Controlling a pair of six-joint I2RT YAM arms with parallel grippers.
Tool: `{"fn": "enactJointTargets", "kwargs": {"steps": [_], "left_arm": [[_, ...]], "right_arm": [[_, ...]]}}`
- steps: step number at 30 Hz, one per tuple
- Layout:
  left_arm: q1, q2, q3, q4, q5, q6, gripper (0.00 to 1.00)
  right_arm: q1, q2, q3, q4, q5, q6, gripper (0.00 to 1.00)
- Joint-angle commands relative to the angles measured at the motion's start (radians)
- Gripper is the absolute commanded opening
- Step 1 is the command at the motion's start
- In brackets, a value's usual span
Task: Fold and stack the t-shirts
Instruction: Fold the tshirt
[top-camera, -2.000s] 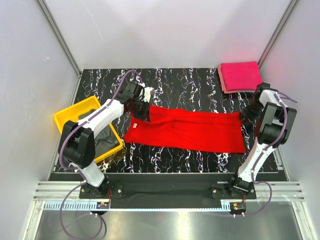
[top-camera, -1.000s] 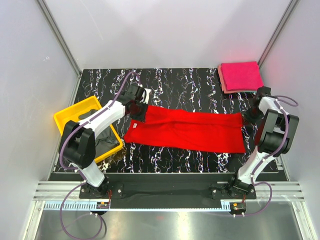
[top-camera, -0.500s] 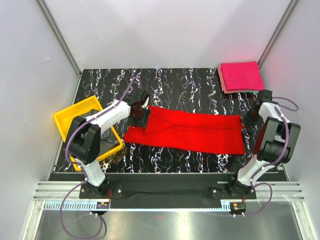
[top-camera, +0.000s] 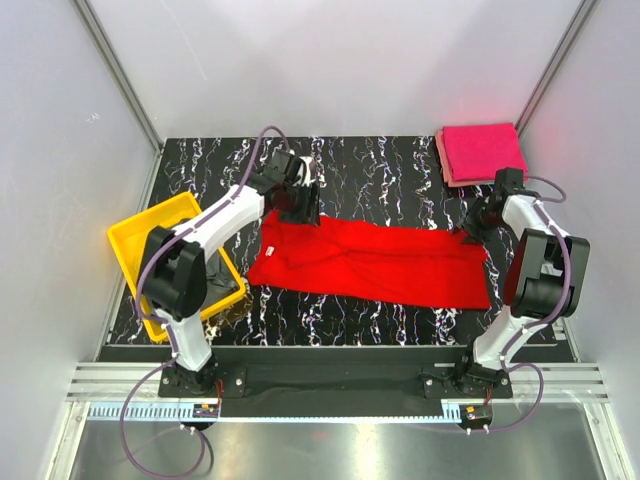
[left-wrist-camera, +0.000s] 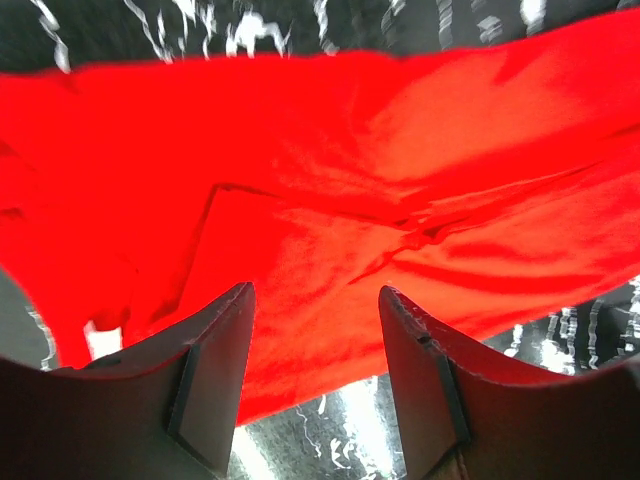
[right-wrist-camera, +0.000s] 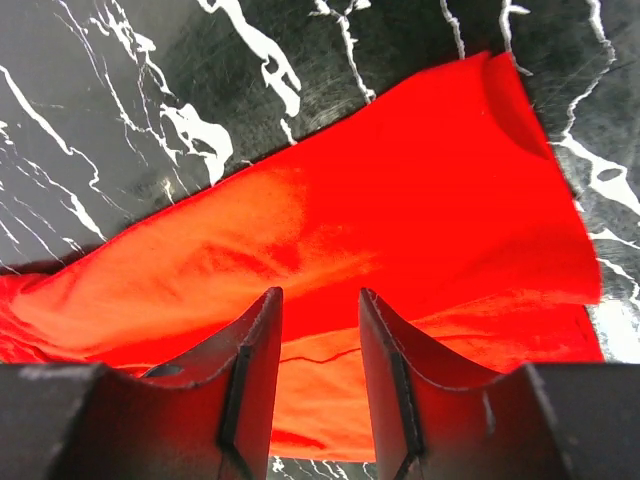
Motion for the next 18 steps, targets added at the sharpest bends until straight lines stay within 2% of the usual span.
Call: {"fn": "enactJointTargets", "kwargs": {"steps": [1, 4, 9, 10, 12, 18], "left_arm": [[0.001, 0.059, -0.001, -0.004, 0.006, -0.019, 0.57], [0.003, 0.067, -0.035, -0.021, -0.048, -0.034, 0.57], [0.003, 0.046, -0.090, -0.041, -0.160, -0.082, 0.58], [0.003, 0.037, -0.111, -0.044, -0.177, -0.085, 0.58], [0.004, 0.027, -0.130, -0.047, -0.249, -0.102, 0.58], [0.012, 0.029, -0.139, -0.070, -0.294, -0.136, 0.59]], "right_arm": [[0.002, 0.018, 0.036, -0.020, 0.043, -0.019, 0.43], [0.002, 0.021, 0.001, 0.010, 0.048, -0.016, 0.40], [0.007, 0.015, -0.050, 0.000, 0.086, -0.015, 0.18], [0.008, 0.009, -0.059, -0.004, 0.097, -0.013, 0.17], [0.010, -0.012, -0.090, -0.007, 0.144, 0.000, 0.14], [0.010, -0.003, -0.128, -0.031, 0.238, 0.037, 0.13]]}}
